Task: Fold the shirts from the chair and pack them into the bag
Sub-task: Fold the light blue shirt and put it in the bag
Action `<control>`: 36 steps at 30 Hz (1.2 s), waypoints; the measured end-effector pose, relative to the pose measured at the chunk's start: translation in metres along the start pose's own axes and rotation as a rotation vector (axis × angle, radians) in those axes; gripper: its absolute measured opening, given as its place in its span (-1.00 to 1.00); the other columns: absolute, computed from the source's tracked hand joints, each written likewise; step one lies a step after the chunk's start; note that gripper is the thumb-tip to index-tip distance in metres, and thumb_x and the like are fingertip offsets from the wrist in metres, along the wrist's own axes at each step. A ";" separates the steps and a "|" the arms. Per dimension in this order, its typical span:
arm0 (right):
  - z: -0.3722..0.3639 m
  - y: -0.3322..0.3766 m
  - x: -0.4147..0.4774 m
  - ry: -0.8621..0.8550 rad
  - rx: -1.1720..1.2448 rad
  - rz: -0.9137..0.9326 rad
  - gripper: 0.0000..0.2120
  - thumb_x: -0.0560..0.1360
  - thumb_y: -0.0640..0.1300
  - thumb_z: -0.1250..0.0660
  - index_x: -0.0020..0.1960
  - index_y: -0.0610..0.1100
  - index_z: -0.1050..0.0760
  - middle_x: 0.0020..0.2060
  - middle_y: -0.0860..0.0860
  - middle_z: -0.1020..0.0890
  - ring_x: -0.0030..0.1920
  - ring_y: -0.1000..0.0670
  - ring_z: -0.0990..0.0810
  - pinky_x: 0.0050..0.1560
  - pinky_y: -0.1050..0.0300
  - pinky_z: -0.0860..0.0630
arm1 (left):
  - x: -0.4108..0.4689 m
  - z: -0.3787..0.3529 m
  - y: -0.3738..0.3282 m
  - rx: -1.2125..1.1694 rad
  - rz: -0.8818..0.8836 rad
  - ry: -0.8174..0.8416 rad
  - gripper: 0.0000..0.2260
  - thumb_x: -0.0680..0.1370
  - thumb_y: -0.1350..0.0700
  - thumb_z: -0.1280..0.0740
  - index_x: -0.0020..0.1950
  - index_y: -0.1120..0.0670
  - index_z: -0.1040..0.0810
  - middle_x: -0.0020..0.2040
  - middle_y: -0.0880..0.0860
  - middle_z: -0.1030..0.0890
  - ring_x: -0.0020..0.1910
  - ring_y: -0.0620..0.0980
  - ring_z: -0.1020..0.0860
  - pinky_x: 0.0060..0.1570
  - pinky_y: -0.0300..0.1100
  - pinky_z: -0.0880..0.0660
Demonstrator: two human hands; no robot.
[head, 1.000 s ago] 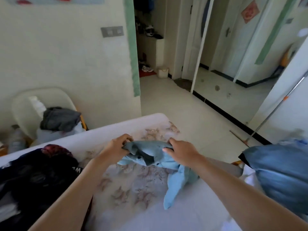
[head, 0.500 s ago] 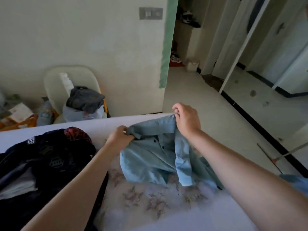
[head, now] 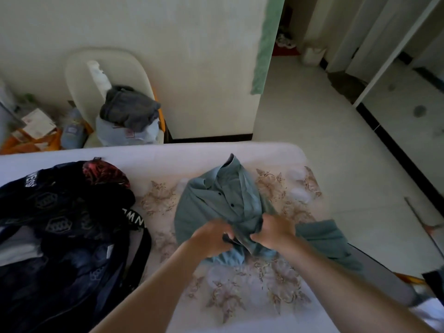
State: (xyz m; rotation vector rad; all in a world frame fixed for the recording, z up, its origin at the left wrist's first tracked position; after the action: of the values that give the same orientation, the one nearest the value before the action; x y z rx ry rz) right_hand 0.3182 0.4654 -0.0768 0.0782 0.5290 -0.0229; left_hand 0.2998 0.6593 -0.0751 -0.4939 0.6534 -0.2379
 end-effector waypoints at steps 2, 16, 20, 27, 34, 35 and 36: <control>-0.001 0.001 0.006 -0.030 0.006 0.033 -0.89 0.50 -0.02 -0.30 -0.16 -0.01 -0.43 -0.21 0.03 -0.56 -0.13 -0.07 -0.59 -0.13 0.06 -0.58 | 0.005 -0.018 0.006 0.067 0.016 0.035 -0.59 0.43 -0.09 -0.47 0.24 -0.09 -0.53 0.26 -0.01 -0.44 0.26 0.00 -0.41 0.20 -0.11 -0.44; 0.078 -0.025 0.039 -0.441 0.868 -0.013 -0.40 0.54 -0.25 -0.31 0.52 0.02 -0.23 0.45 0.10 -0.33 0.24 0.02 -0.54 0.18 0.11 -0.56 | 0.002 -0.031 0.014 0.054 0.003 -0.075 -0.61 0.56 0.36 -0.20 0.20 -0.07 -0.57 0.13 -0.03 -0.51 0.11 0.03 -0.52 0.15 -0.10 -0.49; 0.008 -0.005 0.007 -0.340 0.381 0.298 -0.46 0.50 -0.14 -0.37 0.45 -0.03 -0.33 0.42 -0.01 -0.36 0.44 -0.06 -0.33 0.47 -0.05 -0.29 | -0.007 0.008 0.024 0.140 0.007 -0.227 -0.79 0.59 0.25 -0.30 0.14 0.01 -0.62 0.10 0.01 -0.51 0.04 -0.01 -0.52 0.16 -0.17 -0.49; -0.038 -0.014 -0.008 -0.310 -0.038 0.246 -0.52 0.54 0.04 -0.31 0.44 0.05 -0.35 0.36 0.00 -0.37 0.38 -0.06 -0.37 0.35 0.00 -0.34 | -0.027 0.066 0.100 0.599 0.580 -0.255 -0.72 0.61 0.20 -0.24 0.31 0.12 -0.52 0.38 0.19 -0.42 0.40 0.18 -0.32 0.29 0.01 -0.39; -0.045 -0.024 -0.026 -0.322 -0.001 -0.004 -0.34 0.43 0.18 -0.38 0.42 -0.03 -0.25 0.29 -0.07 -0.37 0.30 -0.12 -0.41 0.24 -0.08 -0.45 | -0.006 -0.023 0.034 0.358 0.016 -0.253 -0.58 0.52 0.10 -0.34 0.36 -0.07 -0.37 0.31 0.00 -0.31 0.32 0.08 -0.29 0.35 0.01 -0.31; -0.047 -0.028 -0.028 -0.290 0.004 -0.053 -0.43 0.46 0.18 -0.37 0.35 -0.06 -0.32 0.21 -0.05 -0.42 0.24 -0.11 -0.44 0.18 -0.04 -0.46 | -0.004 -0.028 0.036 0.331 0.026 -0.269 -0.58 0.53 0.14 -0.34 0.35 -0.07 -0.36 0.30 0.01 -0.30 0.30 0.09 -0.30 0.33 0.02 -0.33; -0.049 -0.031 -0.027 -0.267 0.005 -0.066 -0.58 0.51 0.13 -0.34 0.25 -0.08 -0.39 0.14 -0.04 -0.47 0.19 -0.11 -0.48 0.13 -0.01 -0.46 | -0.002 -0.029 0.039 0.284 0.027 -0.296 -0.60 0.53 0.22 -0.31 0.32 -0.05 -0.38 0.27 0.02 -0.33 0.27 0.10 -0.32 0.28 0.00 -0.36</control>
State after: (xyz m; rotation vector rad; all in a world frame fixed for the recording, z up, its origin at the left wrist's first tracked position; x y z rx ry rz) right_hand 0.2689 0.4389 -0.1070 0.0617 0.2650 -0.0978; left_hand 0.2818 0.6833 -0.1138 -0.2401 0.3295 -0.2222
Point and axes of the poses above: each hand's wrist, its own x-axis towards the middle knuckle, its own z-axis out of the back of the hand, y = z × x, the point moved 4 cm from there along x, towards the middle knuckle
